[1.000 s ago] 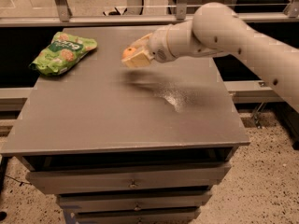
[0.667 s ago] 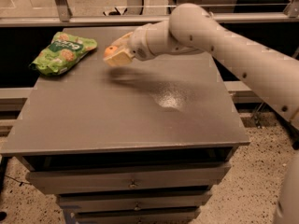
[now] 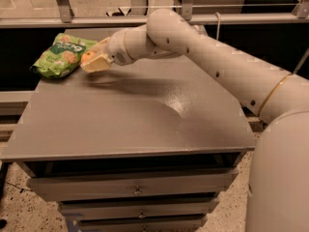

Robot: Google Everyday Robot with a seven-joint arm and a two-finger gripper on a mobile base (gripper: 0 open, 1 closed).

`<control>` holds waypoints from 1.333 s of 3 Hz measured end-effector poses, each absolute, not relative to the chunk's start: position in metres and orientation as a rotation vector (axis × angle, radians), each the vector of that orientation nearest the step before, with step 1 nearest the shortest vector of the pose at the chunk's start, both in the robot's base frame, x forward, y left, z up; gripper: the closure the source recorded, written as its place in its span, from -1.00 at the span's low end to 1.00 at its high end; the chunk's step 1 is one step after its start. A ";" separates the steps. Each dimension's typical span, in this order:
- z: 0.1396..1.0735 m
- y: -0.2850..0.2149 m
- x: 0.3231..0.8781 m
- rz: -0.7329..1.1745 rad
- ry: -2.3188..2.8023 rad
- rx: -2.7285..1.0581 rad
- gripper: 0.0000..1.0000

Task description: Move orange near green rice chip bag

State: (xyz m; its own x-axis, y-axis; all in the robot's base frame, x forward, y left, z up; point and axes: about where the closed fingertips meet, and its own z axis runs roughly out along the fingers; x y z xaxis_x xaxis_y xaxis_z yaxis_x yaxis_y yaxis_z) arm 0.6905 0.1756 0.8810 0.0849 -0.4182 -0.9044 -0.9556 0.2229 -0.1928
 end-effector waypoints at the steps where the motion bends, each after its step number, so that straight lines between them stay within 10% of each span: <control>1: 0.872 0.202 0.682 0.747 1.488 -1.371 1.00; 4: 0.858 0.228 0.677 0.824 1.512 -1.367 -0.25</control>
Offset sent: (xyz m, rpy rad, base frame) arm -0.0127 0.0532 -0.0211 0.0414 0.0889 0.0660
